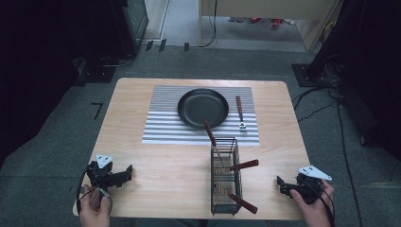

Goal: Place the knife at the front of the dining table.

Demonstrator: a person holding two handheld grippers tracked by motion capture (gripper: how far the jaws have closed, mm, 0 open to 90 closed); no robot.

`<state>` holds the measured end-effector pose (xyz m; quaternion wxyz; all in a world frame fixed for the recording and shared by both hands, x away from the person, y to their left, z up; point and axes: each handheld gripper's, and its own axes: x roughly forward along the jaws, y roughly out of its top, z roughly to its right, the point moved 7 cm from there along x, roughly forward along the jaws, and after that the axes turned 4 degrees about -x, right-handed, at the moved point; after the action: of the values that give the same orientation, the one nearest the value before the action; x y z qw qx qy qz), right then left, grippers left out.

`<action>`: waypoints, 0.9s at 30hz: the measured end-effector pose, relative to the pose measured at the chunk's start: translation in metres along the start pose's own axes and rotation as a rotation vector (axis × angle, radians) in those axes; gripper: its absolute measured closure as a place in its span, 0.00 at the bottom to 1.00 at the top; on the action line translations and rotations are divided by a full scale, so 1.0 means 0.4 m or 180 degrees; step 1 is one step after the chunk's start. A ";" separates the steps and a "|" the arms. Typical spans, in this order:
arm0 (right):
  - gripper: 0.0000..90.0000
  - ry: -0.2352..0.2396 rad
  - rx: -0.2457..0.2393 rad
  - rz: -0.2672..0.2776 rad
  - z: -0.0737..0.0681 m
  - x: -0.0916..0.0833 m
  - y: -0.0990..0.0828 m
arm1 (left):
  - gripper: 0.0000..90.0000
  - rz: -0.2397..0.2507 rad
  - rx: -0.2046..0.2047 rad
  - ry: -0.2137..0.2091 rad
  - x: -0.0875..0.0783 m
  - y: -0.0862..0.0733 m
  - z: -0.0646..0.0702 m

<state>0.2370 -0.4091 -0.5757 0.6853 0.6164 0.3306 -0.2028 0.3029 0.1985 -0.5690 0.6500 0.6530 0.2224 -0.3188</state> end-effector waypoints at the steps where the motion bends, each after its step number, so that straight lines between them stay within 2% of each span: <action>1: 0.01 0.0000 0.0000 0.0000 0.000 0.000 0.000 | 0.00 0.0000 0.0000 0.0000 0.000 0.000 0.000; 7: 0.01 0.0001 0.0001 0.0000 0.000 0.000 0.000 | 0.00 -0.0001 -0.0004 0.0007 0.000 0.000 0.000; 11: 0.01 0.0000 0.0001 -0.0001 0.000 0.000 0.000 | 0.00 0.0007 -0.0099 0.0098 0.004 0.004 0.004; 15: 0.01 0.0001 0.0000 0.0000 0.000 0.000 0.000 | 0.00 0.0012 -0.0114 0.0113 0.005 0.005 0.004; 17: 0.01 0.0000 0.0002 -0.0001 0.000 0.000 0.000 | 0.00 -0.0032 -0.0121 0.0117 0.004 0.006 0.004; 19: 0.01 0.0001 0.0001 0.0000 0.000 0.000 0.000 | 0.00 -0.0090 -0.0189 0.0128 0.001 0.008 0.008; 22: 0.01 0.0000 0.0001 -0.0001 0.000 0.000 0.000 | 0.00 -0.0016 -0.0238 -0.0020 -0.013 0.019 0.029; 26: 0.01 0.0001 0.0000 0.0000 0.000 0.000 0.000 | 0.00 0.0097 -0.0191 -0.0159 -0.040 0.049 0.074; 27: 0.01 0.0001 0.0000 0.0000 0.000 0.000 0.000 | 0.00 0.0134 -0.0151 -0.0229 -0.051 0.063 0.096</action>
<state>0.2370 -0.4092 -0.5756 0.6852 0.6164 0.3307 -0.2028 0.3014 0.1617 -0.5351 0.6795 0.6300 0.1926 -0.3231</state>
